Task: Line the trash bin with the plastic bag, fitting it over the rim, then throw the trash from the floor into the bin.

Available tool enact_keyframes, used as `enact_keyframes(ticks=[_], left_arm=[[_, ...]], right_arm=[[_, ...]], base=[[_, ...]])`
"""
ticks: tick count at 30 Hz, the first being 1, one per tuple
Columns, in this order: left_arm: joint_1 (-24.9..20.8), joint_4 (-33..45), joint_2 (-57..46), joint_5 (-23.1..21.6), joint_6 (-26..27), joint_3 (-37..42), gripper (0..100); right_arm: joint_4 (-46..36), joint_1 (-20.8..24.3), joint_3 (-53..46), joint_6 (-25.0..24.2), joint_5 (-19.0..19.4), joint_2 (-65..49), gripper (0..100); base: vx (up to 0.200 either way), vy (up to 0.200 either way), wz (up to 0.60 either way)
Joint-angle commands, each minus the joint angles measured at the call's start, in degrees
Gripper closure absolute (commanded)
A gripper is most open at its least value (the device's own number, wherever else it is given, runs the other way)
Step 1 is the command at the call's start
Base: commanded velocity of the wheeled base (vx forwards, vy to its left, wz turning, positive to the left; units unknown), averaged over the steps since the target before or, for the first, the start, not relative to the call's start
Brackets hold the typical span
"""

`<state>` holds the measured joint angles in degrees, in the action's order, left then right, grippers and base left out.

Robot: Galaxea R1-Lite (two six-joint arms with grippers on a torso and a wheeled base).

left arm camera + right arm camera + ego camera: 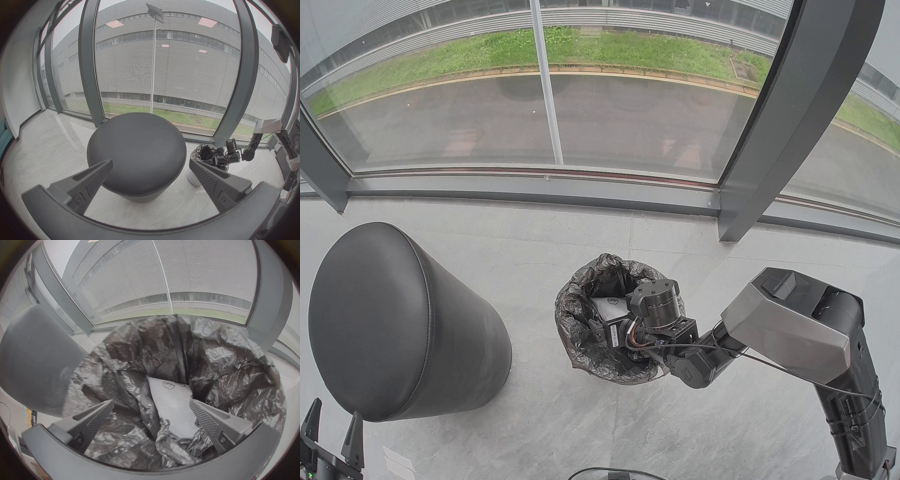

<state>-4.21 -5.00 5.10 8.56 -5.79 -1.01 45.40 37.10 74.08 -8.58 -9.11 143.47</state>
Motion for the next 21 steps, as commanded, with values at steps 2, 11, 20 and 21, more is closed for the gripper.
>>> enact_keyframes(ticks=[2, 11, 20, 21], left_arm=[[-0.01, -0.01, 0.27, -0.03, -0.01, 1.01, 0], [-0.01, -0.01, 0.27, -0.03, -0.1, 1.01, 0], [-0.01, -0.01, 0.27, -0.03, -0.1, 1.01, 0], [-0.01, -0.01, 0.27, -0.03, -0.1, 1.01, 0]], right_arm=[[-0.57, -1.94, 3.17, 0.58, -0.21, 4.19, 0], [-0.57, -2.64, 7.13, 0.76, -0.39, 7.79, 0], [-0.13, -2.64, 8.1, 0.76, -3.11, 7.26, 0], [0.04, -2.55, 8.1, 0.67, -3.55, 6.38, 0]], base=[[0.0, 0.0, 0.0], [0.0, 0.0, 0.0], [0.0, 0.0, 0.0], [0.0, 0.0, 0.0]])
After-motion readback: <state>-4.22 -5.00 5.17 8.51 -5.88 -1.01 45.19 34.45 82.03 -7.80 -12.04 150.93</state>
